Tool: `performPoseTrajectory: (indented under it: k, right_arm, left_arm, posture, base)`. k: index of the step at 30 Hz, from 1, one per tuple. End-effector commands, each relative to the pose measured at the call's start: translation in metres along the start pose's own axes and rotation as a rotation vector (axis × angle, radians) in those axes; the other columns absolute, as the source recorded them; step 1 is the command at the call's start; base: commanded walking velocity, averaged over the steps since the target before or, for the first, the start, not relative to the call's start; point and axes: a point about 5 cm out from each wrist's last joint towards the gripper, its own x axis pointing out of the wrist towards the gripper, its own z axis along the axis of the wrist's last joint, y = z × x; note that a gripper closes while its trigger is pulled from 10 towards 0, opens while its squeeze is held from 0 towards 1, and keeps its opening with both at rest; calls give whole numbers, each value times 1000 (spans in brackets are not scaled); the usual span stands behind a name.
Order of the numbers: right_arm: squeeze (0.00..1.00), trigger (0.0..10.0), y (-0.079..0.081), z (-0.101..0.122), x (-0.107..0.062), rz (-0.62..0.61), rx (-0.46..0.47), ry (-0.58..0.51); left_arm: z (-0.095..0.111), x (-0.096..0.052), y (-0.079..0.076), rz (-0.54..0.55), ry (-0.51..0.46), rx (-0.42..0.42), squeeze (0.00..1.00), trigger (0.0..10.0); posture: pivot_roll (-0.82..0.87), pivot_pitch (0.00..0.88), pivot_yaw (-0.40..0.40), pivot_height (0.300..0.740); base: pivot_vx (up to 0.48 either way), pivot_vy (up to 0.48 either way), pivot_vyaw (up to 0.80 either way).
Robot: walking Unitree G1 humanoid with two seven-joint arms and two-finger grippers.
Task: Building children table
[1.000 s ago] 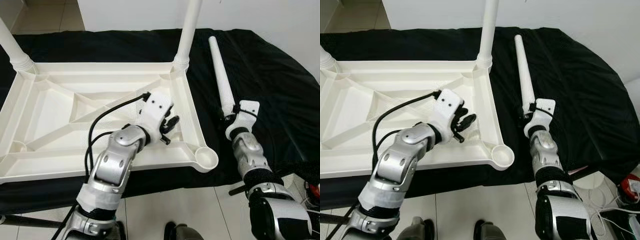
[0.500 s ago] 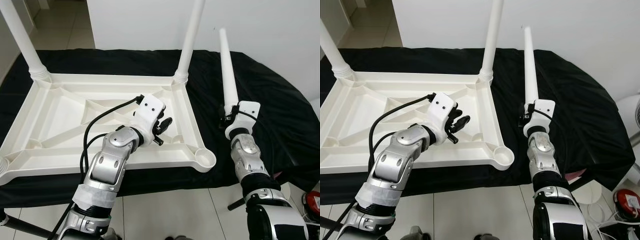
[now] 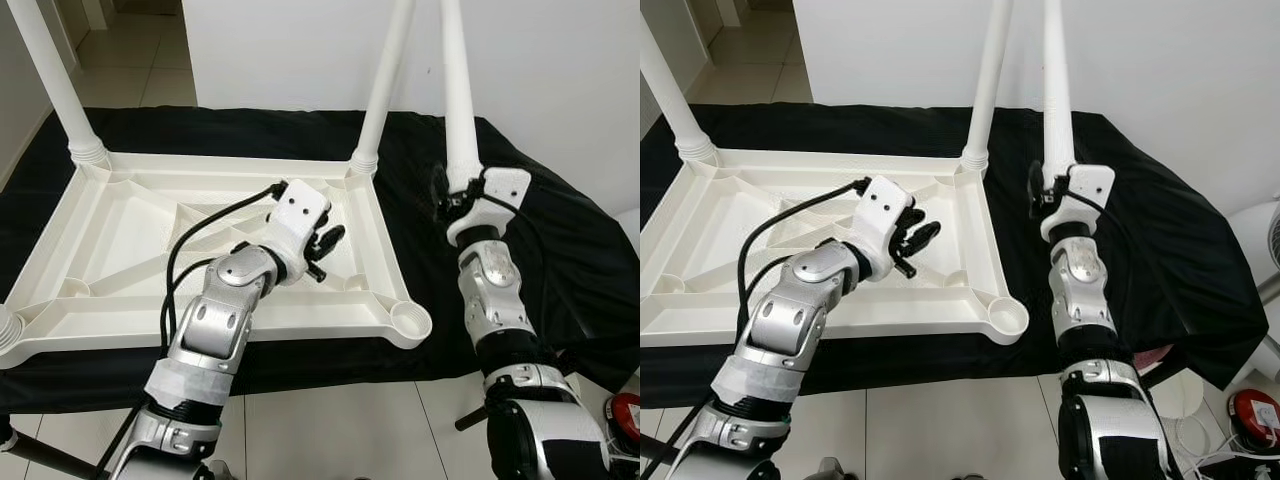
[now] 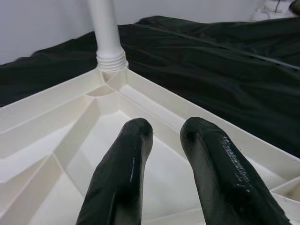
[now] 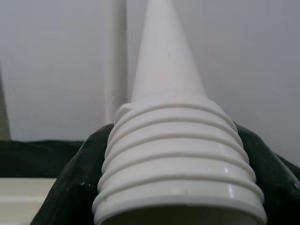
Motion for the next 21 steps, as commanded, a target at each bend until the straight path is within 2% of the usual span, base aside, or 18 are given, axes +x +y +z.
performPoseTrajectory:
  k: [1,7,10,13,17,21]
  right_arm:
    - [0,10000,8,20,9,45,0,-108]
    - [0,10000,27,60,20,137,9,-273]
    - [0,10000,29,65,21,147,11,-293]
    - [0,10000,35,83,24,192,7,-362]
    - [0,10000,41,84,22,235,-10,-366]
    - [0,10000,44,75,14,266,-8,-329]
  left_arm:
    - [3,1,5,67,-14,-14,0,10000]
    - [13,-2,8,9,-60,-84,0,10000]
    - [15,-2,8,4,-64,-88,0,10000]
    - [20,-4,15,-7,-82,-113,0,10000]
    - [23,-5,22,0,-91,-121,0,10000]
    - [29,-7,27,3,-118,-156,0,10000]
  posture:
    - [34,0,-70,740]
    - [41,0,-70,740]
    - [41,0,-70,740]
    - [41,0,-68,740]
    - [41,0,-68,740]
    - [43,0,-70,740]
  base:
    - [0,0,0]
    - [0,0,0]
    - [0,0,0]
    - [0,0,0]
    - [0,0,0]
    - [0,0,0]
